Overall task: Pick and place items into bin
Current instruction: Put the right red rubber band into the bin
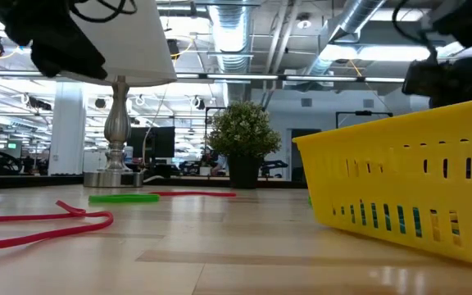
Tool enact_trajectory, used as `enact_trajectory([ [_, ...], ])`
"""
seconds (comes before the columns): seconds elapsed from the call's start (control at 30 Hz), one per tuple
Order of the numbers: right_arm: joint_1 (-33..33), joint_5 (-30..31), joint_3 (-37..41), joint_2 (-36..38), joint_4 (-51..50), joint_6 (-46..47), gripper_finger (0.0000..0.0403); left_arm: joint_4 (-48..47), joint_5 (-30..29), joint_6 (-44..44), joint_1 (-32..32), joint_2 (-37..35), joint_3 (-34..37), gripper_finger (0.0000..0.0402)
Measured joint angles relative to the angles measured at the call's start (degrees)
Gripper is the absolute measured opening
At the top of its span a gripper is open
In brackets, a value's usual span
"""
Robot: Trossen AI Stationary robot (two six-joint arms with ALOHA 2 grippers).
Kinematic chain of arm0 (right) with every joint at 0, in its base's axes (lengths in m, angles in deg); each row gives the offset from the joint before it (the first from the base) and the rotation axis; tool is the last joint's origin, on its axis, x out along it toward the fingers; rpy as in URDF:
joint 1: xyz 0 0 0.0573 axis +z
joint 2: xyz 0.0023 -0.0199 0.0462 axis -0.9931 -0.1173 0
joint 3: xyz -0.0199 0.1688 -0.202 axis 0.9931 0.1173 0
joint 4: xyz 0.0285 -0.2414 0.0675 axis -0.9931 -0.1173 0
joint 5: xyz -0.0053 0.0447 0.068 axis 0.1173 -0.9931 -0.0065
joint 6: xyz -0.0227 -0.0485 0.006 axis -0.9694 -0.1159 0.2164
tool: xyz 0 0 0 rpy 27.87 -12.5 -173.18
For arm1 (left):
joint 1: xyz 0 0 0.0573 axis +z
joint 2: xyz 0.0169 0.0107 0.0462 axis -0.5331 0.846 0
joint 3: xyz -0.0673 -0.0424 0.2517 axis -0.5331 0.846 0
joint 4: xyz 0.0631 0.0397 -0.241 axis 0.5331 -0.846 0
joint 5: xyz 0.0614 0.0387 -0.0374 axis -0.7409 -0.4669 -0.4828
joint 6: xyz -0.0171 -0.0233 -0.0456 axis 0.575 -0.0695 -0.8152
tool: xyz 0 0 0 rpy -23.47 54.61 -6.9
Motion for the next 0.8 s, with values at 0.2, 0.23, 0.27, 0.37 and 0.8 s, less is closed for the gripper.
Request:
enact_trajectory([
  [0.2, -2.52, -0.02, 0.01, -6.93, 2.43, -1.62, 0.0069, 10.47, -1.93, 1.75, 0.09, 0.20, 5.94, 0.0148],
  [0.23, -2.64, -0.01, -0.02, -8.35, 2.94, -1.66, 0.0069, 10.32, -2.04, 1.30, 0.09, 0.20, 6.18, 0.0148],
  [0.27, -2.84, -0.01, -0.02, -9.93, 3.55, -1.70, 0.0069, 10.25, -2.04, 0.86, 0.09, 0.20, 6.33, 0.0148],
  [0.37, -3.18, -0.11, -0.02, -14.63, 7.33, -1.74, 0.0069, 10.43, -2.06, 0.09, 0.09, 0.20, 6.38, 0.0148],
  [0.8, -3.54, 1.83, -0.74, -29.15, 15.70, 2.77, 0.0066, 10.42, -2.06, -1.17, 0.09, 0.20, 6.38, 0.0148],
])
